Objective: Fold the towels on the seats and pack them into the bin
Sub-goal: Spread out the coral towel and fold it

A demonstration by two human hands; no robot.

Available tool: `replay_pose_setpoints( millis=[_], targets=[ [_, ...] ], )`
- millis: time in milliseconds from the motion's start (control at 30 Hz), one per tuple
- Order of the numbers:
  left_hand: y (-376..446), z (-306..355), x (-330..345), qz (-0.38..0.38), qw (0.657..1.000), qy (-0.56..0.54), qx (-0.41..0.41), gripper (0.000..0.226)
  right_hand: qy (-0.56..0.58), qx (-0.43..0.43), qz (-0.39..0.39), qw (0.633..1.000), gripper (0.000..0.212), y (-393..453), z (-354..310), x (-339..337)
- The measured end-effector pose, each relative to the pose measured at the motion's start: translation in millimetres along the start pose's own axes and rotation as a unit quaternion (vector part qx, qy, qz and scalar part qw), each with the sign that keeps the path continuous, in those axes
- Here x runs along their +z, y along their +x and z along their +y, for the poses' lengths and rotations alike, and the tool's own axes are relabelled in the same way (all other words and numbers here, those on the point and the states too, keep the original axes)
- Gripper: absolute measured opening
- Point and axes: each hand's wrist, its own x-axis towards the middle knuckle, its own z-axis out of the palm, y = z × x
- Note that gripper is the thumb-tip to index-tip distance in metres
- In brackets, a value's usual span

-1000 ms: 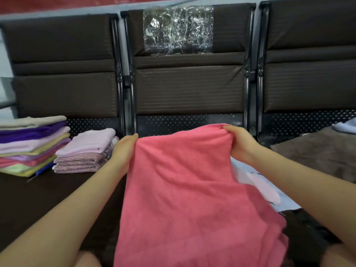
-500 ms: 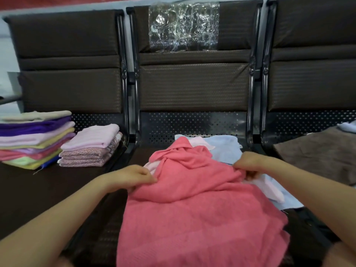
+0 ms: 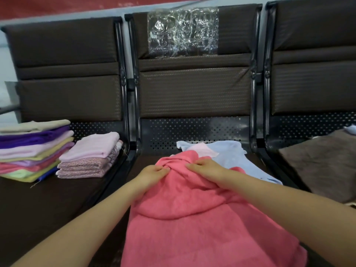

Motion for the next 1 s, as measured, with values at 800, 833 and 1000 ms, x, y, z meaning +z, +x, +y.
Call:
replay_pose_setpoints(
  millis=[800, 833, 1000],
  targets=[
    [-18, 17, -25, 0.173, 0.965, -0.123, 0.154, 0.034, -0.081, -0.099, 0.074, 0.989, 0.029, -28, 9, -65],
    [-17, 14, -28, 0.174, 0.967, -0.114, 0.147, 0.031, -0.06, -0.103, 0.047, 0.992, 0.026, -28, 7, -64],
    [-17, 10, -39, 0.231, 0.957, -0.106, 0.141, 0.023, 0.11, -0.063, 0.198, 0.972, 0.029, -17, 1, -78]
  ],
)
